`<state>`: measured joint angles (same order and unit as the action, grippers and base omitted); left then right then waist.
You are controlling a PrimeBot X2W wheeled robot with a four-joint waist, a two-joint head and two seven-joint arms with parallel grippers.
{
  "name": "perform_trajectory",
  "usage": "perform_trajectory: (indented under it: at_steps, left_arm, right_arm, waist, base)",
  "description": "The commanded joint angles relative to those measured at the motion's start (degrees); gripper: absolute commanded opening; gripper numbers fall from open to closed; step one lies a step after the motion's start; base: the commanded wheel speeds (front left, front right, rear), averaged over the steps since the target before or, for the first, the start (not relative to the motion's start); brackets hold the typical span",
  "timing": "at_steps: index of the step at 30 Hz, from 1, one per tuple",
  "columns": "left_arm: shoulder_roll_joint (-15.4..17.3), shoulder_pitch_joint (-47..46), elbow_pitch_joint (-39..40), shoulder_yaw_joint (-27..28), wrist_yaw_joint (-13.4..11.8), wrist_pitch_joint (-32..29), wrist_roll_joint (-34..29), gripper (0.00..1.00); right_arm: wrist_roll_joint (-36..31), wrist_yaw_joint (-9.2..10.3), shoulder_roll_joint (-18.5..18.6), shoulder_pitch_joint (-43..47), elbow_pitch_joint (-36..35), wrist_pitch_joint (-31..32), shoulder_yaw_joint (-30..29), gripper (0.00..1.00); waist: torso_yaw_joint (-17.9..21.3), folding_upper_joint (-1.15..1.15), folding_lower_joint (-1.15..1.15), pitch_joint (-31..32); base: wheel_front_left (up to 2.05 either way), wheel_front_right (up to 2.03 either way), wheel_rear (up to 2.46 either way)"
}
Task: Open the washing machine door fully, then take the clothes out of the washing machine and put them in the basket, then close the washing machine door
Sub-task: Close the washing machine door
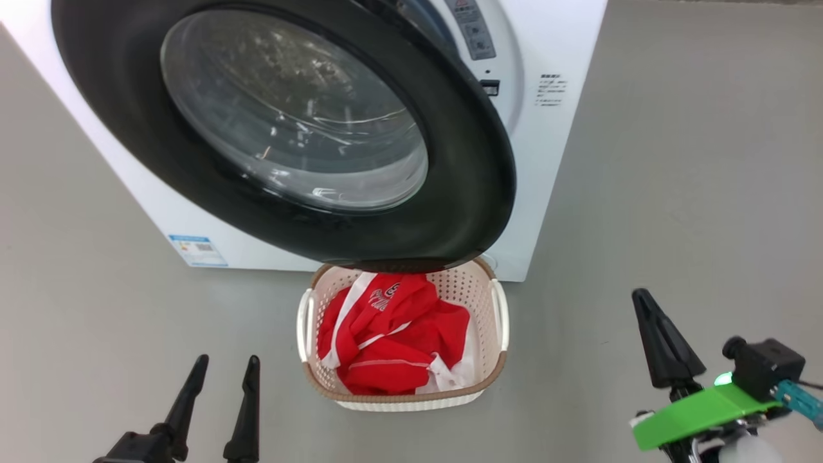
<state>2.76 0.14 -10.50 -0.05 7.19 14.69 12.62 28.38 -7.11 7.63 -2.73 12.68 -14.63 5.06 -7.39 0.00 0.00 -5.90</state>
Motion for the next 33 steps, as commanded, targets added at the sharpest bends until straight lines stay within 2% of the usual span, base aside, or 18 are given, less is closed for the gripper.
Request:
perform_trajectory:
  at_steps: [1,18,33]
  left_arm:
    - [0.3,-1.5,1.7,1.6,0.3,0.3,0.4,1.00]
    - [0.1,-6.4,2.0,-2.3,0.3,0.3,4.4,1.00]
    - [0.1,-9.3,2.5,-3.8,0.3,0.3,6.6,1.00]
  right_arm:
    - [0.4,-0.37,1.0,-2.5,-1.3,-0.4,1.9,0.00]
    - [1.5,-0.37,2.7,-16.9,2.2,-0.4,9.2,0.00]
    - [2.0,-0.37,3.8,-23.2,4.0,-0.4,10.5,0.00]
  waist:
    - [-1.2,0.00,0.00,-1.0]
    - [-7.3,0.00,0.00,-7.7]
    - [-10.3,0.00,0.00,-12.3]
  base:
    - [0.00,0.00,0.00]
    - [0.00,0.00,0.00]
    - [0.00,0.00,0.00]
